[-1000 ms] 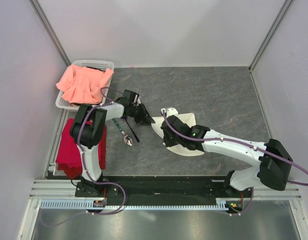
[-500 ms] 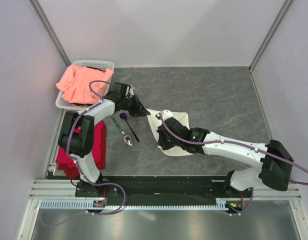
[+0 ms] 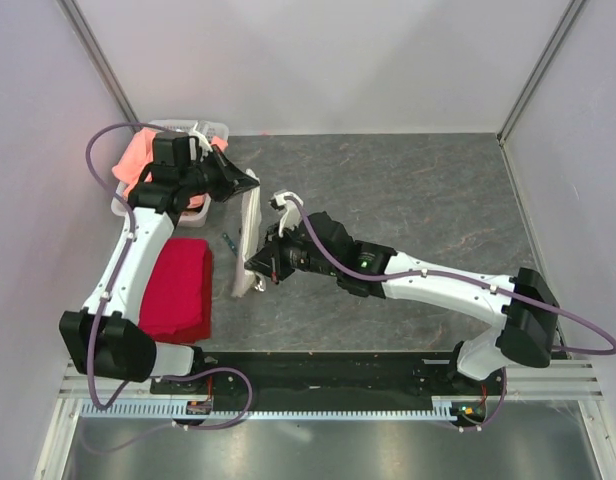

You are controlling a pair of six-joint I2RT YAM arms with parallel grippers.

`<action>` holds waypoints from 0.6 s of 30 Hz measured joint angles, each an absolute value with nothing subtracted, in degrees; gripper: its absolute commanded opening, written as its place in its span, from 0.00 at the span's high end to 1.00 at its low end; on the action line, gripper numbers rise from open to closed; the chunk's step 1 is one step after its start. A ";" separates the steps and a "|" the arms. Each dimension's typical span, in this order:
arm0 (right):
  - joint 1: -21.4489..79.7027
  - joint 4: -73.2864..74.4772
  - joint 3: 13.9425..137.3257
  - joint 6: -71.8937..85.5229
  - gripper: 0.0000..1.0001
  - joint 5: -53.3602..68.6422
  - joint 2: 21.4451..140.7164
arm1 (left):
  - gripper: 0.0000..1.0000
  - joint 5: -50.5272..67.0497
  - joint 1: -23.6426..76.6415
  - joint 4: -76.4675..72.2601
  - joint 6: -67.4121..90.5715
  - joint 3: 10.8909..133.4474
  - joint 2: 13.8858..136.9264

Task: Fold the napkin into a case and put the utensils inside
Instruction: Turn over the upper triangle folded napkin at the center of the board.

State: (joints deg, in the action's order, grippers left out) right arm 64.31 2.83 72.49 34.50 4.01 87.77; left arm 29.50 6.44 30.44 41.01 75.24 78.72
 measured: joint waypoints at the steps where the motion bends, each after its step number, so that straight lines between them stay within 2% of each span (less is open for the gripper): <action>1: 64.18 0.16 71.33 35.18 1.00 4.67 87.42 | 0.98 28.58 7.16 30.79 40.82 76.25 77.91; 5: 61.87 -7.77 60.75 38.63 1.00 5.87 82.83 | 0.98 26.22 12.10 31.24 40.49 79.37 80.20; 8: 58.70 -11.84 49.12 41.28 1.00 6.79 77.60 | 0.98 23.51 17.65 30.68 40.51 79.66 86.48; 14: 51.86 -13.52 26.52 44.16 1.00 7.73 64.12 | 0.98 18.68 27.51 29.34 40.64 80.58 100.86; 18: 49.06 -12.51 18.94 45.32 1.00 7.42 57.21 | 0.98 16.73 32.82 28.03 40.95 84.47 108.29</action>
State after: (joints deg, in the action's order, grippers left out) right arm 49.06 -12.51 18.94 45.32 7.42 57.21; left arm 16.73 32.82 28.03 40.95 84.47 108.29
